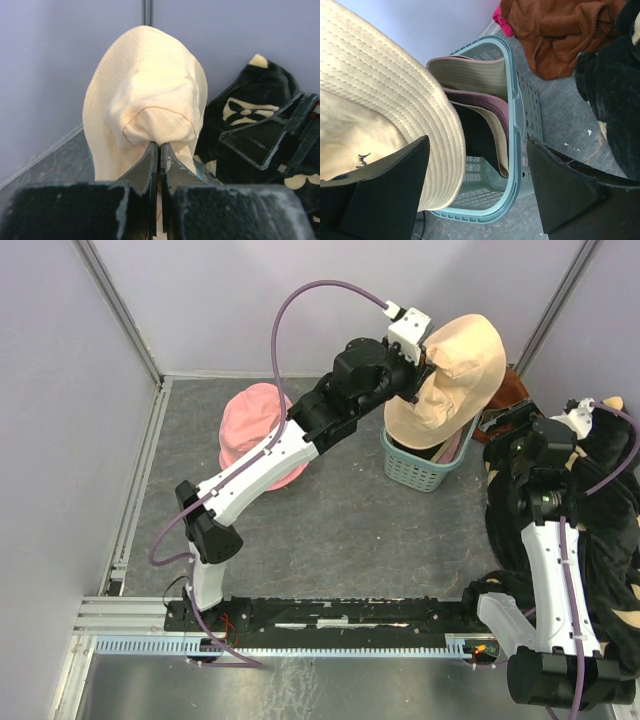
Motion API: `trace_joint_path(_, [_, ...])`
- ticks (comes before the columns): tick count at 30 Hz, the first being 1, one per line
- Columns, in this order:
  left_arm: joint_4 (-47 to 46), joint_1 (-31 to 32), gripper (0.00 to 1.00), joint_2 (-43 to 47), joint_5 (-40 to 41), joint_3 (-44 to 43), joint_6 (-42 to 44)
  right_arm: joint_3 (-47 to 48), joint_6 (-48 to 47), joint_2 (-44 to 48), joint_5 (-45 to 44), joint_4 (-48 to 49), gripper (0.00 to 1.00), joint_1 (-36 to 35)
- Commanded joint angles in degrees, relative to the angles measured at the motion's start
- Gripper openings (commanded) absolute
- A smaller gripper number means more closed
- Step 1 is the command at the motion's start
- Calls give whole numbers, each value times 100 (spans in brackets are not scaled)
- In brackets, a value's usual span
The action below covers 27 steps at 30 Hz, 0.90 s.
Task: Stack the hats
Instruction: Pick up the hat from the bin, then stack the hat on the hat.
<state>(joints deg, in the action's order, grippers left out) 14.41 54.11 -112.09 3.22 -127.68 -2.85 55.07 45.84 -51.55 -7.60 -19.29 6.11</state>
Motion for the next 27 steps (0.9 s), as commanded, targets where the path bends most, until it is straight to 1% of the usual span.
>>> trace_joint_path(1, [-386,-11,3,781,611,280,-60,358,32,198,-68,-5,85,17])
trace_joint_path(5, [-393,-9,3,1473,1326,688,51,374,92,166,26,33,85,15])
trace_joint_path(9, [-654,-5,3,2365,1891,1453,239,401,163,116,194,78,85,10])
trace_joint_path(17, [-292,-11,3,3783,2856,2198,354,683,124,-113,623,47,86,-51])
trace_joint_path(19, [-84,-10,3,4043,3119,2309,303,777,77,-202,687,52,86,-171])
trace_joint_path(23, [425,-13,3,4316,3428,2370,122,1017,-65,-465,578,13,86,-674])
trace_joint_path(25, [733,-7,3,4392,3633,2418,23,1151,-155,-630,458,-6,86,-976])
trace_joint_path(27, [796,-7,3,4514,3834,2645,-32,1274,-249,-796,314,-7,86,-1341])
